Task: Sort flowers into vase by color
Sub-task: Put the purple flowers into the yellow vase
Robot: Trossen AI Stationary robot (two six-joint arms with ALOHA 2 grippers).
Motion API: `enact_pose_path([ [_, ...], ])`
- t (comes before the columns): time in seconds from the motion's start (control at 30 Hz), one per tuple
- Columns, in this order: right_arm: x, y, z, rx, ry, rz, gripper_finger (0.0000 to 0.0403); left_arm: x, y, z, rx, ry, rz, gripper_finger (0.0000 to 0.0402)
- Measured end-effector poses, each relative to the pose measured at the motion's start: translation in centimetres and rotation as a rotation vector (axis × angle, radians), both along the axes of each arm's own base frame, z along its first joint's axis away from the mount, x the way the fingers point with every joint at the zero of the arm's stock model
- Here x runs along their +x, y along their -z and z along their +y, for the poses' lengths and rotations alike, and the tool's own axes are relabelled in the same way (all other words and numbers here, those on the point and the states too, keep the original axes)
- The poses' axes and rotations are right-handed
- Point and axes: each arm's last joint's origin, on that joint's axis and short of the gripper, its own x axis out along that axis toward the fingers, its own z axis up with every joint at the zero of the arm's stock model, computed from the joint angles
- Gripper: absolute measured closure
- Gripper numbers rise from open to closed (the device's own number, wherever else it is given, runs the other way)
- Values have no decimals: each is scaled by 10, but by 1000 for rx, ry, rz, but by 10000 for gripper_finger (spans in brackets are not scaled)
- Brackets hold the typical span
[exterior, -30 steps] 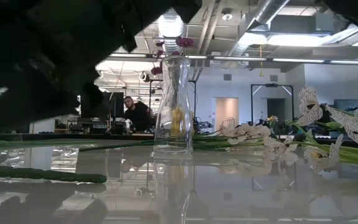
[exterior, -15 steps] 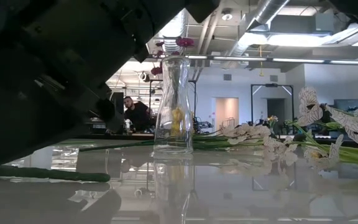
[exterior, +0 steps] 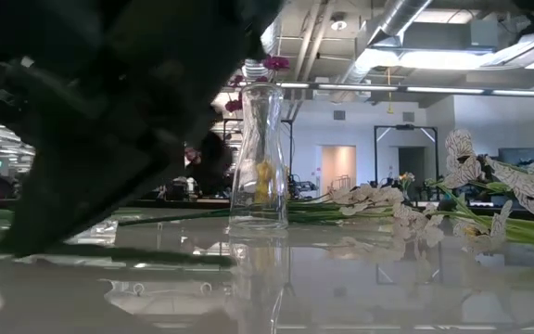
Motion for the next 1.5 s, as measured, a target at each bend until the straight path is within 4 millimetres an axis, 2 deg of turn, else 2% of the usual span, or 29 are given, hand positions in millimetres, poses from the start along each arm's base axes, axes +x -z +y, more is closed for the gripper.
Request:
enact_pose_path([
  [0.2, -38, -56, 26, -254, 111, -112, 377, 0, -1, 0, -5, -1, -15, 216],
  [0.33, -68, -77, 42, -463, 230, -204, 387, 1, -4, 0, -8, -2, -42, 216],
  [0.43, -85, -95, 42, -589, 340, -293, 387, 2, -7, 0, -11, -1, -77, 216],
  [0.63, -98, -118, 16, -667, 522, -372, 387, 4, -14, -1, -32, 3, -147, 216],
  [0.8, -120, -165, -21, -659, 655, -430, 387, 4, -14, -1, -31, 8, -150, 216],
  [0.97, -139, -199, -56, -530, 710, -303, 387, 4, -14, -1, -27, 10, -149, 216],
  [1.1, -140, -221, -75, -294, 708, -217, 378, 4, -14, -1, -6, 17, -147, 216],
  [1.2, -124, -222, -74, -114, 633, -184, 369, 4, -14, -1, 15, 22, -147, 216],
  [1.3, -104, -210, -61, -3, 562, -192, 365, 4, -14, -1, 16, 23, -146, 216],
  [1.37, -91, -196, -53, 28, 546, -191, 364, 4, -14, -1, 16, 23, -146, 216],
  [1.5, -67, -154, -44, 53, 556, -119, 359, 4, -13, -1, 2, 36, -143, 216],
])
